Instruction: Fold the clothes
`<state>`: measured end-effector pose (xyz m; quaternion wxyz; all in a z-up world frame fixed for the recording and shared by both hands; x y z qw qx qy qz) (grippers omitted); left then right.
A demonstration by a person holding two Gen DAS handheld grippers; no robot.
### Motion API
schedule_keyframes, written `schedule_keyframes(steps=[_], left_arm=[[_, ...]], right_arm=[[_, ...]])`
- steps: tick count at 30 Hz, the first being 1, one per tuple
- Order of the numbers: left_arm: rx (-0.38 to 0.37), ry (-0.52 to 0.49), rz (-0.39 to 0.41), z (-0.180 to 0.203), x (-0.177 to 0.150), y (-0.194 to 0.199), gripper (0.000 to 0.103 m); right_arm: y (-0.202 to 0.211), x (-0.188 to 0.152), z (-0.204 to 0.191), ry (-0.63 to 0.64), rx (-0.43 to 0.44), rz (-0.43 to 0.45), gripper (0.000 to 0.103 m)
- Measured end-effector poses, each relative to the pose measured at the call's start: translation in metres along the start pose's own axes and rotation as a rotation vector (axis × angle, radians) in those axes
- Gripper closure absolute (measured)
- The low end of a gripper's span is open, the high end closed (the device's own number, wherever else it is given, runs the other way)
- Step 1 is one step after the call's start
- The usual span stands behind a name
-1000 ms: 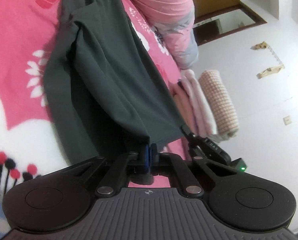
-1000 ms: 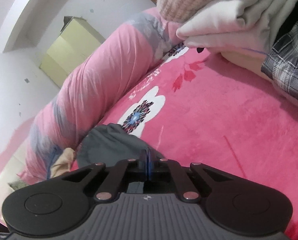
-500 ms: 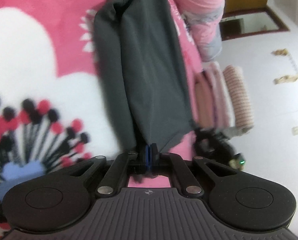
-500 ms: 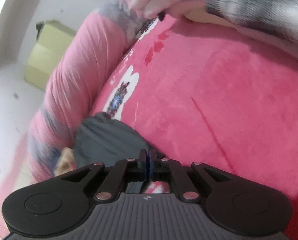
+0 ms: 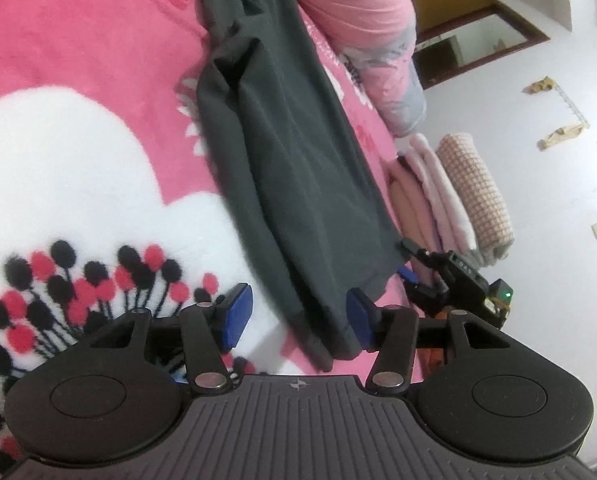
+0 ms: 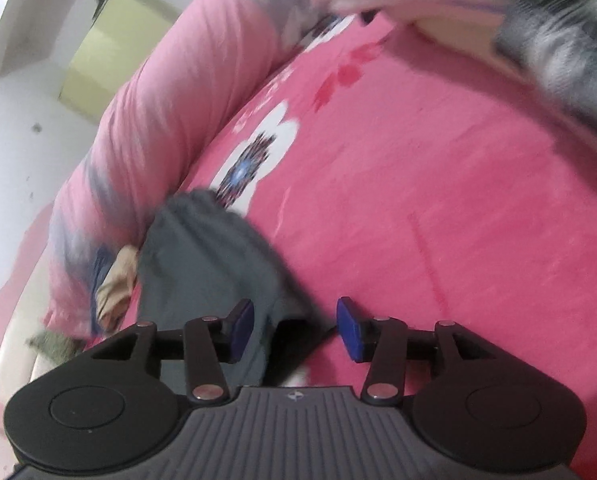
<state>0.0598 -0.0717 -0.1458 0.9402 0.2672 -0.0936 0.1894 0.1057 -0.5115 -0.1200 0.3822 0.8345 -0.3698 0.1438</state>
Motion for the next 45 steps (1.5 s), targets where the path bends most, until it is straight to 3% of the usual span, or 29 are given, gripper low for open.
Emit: schedule_keyframes(steps=[6,8,10,12,14,17,23,29,34,39,41,43,45], left_arm=[[-0.072,-0.012,-0.019,0.005,-0.003,-0.016,0.051],[-0.086,-0.003,-0.016,0.005,-0.002,-0.02,0.052],[-0.08,0.011,-0.008,0.004,-0.003,-0.022,0.059],[-0.055,0.026,0.005,0.001,-0.004,-0.022,0.082],[-0.029,0.042,0.017,-0.002,-0.005,-0.022,0.097],[-0.018,0.037,0.048,0.0,-0.008,-0.013,0.103],[-0.095,0.015,0.045,0.002,-0.006,0.041,0.103],[-0.146,-0.023,0.058,-0.007,-0.01,0.11,0.103],[-0.101,-0.083,0.039,-0.02,-0.03,0.128,0.103],[0.042,-0.149,-0.026,-0.047,-0.047,0.112,0.102],[0.045,-0.159,-0.036,-0.048,-0.047,0.115,0.099],[0.033,-0.176,-0.038,-0.046,-0.044,0.126,0.083],[0.042,-0.198,-0.022,-0.043,-0.039,0.139,0.079]], right_arm=[[-0.005,-0.005,-0.005,-0.024,0.04,-0.033,0.064],[-0.01,-0.007,-0.005,-0.056,0.064,-0.053,0.073],[-0.014,-0.009,-0.003,-0.071,0.046,-0.051,0.083],[-0.015,-0.011,0.0,-0.114,0.045,-0.035,0.093],[-0.013,-0.015,0.0,-0.144,0.034,-0.012,0.098],[0.0,-0.026,-0.01,-0.163,0.008,0.031,0.099],[0.044,-0.057,-0.057,-0.121,0.017,0.108,0.099],[0.083,-0.127,-0.092,-0.143,0.047,0.112,0.099],[0.09,-0.184,-0.096,-0.15,-0.001,0.088,0.099],[0.086,-0.198,-0.085,-0.122,-0.058,0.078,0.098],[0.092,-0.194,-0.086,-0.105,-0.061,0.07,0.089],[0.102,-0.19,-0.087,-0.074,-0.078,0.065,0.076],[0.119,-0.183,-0.089,-0.015,-0.141,0.077,0.065]])
Point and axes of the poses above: each gripper's, at about its wrist camera, not at the fingertips, and y roughly against the way its jaws point, z to its right, x to its top, the point moved 5 cm from there along -y, roughly the way its jaws point, and after that the axes turned 5 degrees about y, right-handed, at the moved point
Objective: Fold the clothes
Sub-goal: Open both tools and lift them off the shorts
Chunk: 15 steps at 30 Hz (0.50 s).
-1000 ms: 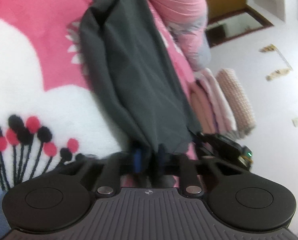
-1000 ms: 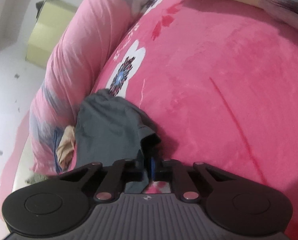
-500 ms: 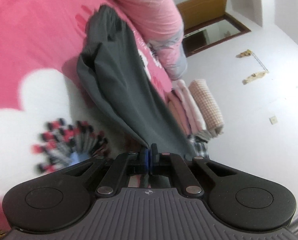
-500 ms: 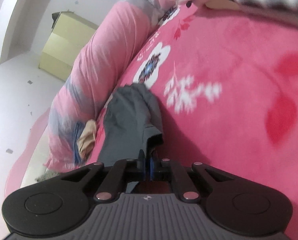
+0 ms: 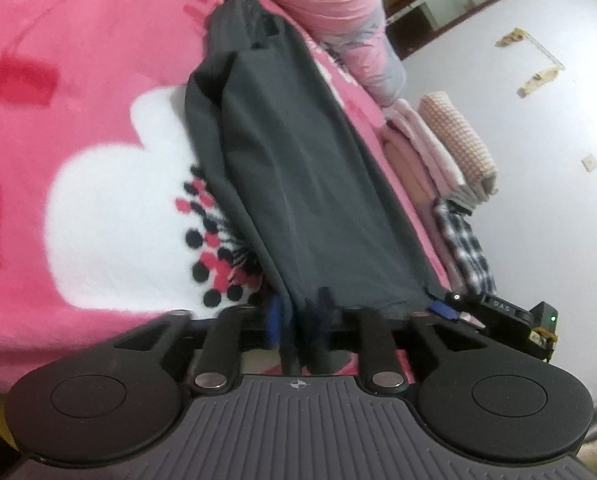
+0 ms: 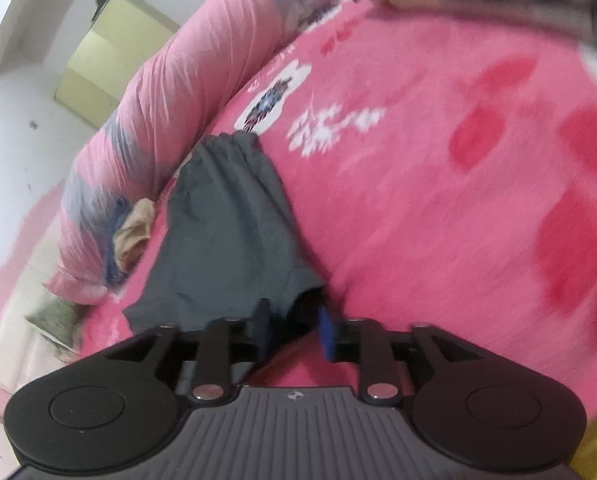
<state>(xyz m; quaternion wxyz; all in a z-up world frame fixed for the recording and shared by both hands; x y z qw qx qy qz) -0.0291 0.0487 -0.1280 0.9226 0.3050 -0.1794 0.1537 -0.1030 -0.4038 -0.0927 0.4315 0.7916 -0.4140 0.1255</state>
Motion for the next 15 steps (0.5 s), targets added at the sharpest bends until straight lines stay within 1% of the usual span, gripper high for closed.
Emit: schedule_keyframes(steps=[2,4,5,7,10,12,14,15], left_arm=[[0.005,-0.015,0.03,0.001,0.006,0.017,0.079],[-0.006,-0.037,0.084,0.005,0.017,0.031,0.079],[-0.013,-0.057,0.112,0.008,0.023,0.036,0.079],[-0.017,-0.098,0.158,0.015,0.036,0.041,0.079],[0.003,-0.156,0.202,0.022,0.063,0.036,0.079],[0.066,-0.147,0.217,0.024,0.089,0.017,0.079],[0.139,-0.125,0.233,0.02,0.117,0.001,0.078],[0.151,-0.106,0.214,0.013,0.131,-0.007,0.076]], right_arm=[[0.018,0.011,-0.001,0.07,-0.095,0.032,0.063],[0.033,0.027,-0.007,0.131,-0.18,0.07,0.063],[0.036,0.037,-0.016,0.167,-0.203,0.088,0.063],[0.033,0.06,-0.043,0.256,-0.207,0.109,0.065],[-0.001,0.081,-0.109,0.425,-0.121,0.097,0.066],[-0.032,0.086,-0.151,0.527,-0.049,0.077,0.068],[-0.068,0.08,-0.185,0.599,0.018,0.04,0.072],[-0.084,0.075,-0.195,0.619,0.041,0.019,0.072]])
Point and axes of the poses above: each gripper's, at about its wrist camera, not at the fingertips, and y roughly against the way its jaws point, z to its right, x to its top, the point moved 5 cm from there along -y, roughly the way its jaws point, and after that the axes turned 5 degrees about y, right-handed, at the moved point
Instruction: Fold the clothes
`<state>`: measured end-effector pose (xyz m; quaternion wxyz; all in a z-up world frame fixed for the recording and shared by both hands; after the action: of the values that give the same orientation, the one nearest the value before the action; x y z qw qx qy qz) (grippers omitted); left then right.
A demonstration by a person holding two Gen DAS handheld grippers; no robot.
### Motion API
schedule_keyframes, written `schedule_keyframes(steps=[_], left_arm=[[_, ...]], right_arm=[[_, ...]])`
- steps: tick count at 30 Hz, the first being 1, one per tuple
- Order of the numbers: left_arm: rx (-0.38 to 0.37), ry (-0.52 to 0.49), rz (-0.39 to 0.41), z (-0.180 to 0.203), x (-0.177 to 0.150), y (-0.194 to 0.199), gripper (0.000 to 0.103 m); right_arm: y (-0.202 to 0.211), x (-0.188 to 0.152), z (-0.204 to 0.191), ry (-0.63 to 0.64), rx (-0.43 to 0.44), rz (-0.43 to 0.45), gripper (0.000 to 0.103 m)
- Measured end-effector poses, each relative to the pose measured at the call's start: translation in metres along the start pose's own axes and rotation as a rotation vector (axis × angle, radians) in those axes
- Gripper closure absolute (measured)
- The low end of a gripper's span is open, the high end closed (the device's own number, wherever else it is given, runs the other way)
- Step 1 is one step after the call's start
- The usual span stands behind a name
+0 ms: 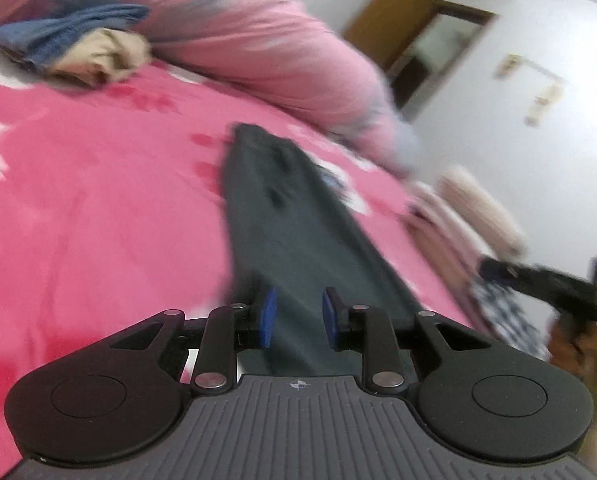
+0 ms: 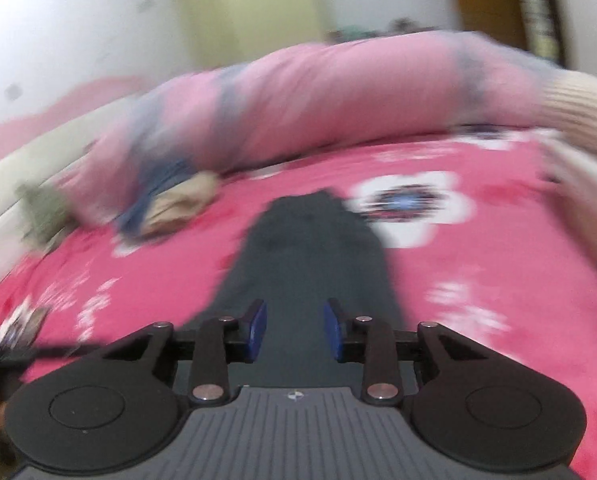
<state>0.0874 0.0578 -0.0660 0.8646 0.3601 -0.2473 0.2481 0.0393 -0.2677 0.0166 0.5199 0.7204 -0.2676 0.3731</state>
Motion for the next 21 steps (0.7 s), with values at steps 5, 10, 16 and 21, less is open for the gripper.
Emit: schedule_keyframes(steps=[5,10,16,21], left_arm=[[0.002,0.057,-0.111,-0.023,0.046,-0.069,0.073],[0.035,-0.042,-0.176,-0.016,0.057,-0.131,0.073],[0.135,-0.247,-0.216,-0.003,0.043,-0.165,0.092],[0.163,-0.281,-0.183,-0.014,0.053,-0.157,0.103]], right_arm=[[-0.045,-0.03,-0.004,-0.028,0.032,-0.077,0.074],[-0.059,-0.07,0.016,-0.077,0.007,-0.127,0.074],[-0.056,-0.101,0.05,-0.136,-0.015,-0.11,0.076],[-0.052,-0.108,0.061,-0.172,0.021,-0.069,0.078]])
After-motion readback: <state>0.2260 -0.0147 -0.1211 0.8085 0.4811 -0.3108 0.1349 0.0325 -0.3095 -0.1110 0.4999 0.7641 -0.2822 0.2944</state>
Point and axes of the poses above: each gripper's, at about its wrist camera, not at the fingertips, and y roughly against the way its jaws point, z to its right, x to its top, the point moved 5 cm from there along -y, roughly the way its jaws point, and after that the axes turned 5 degrees about y, right-handed, at the moved point
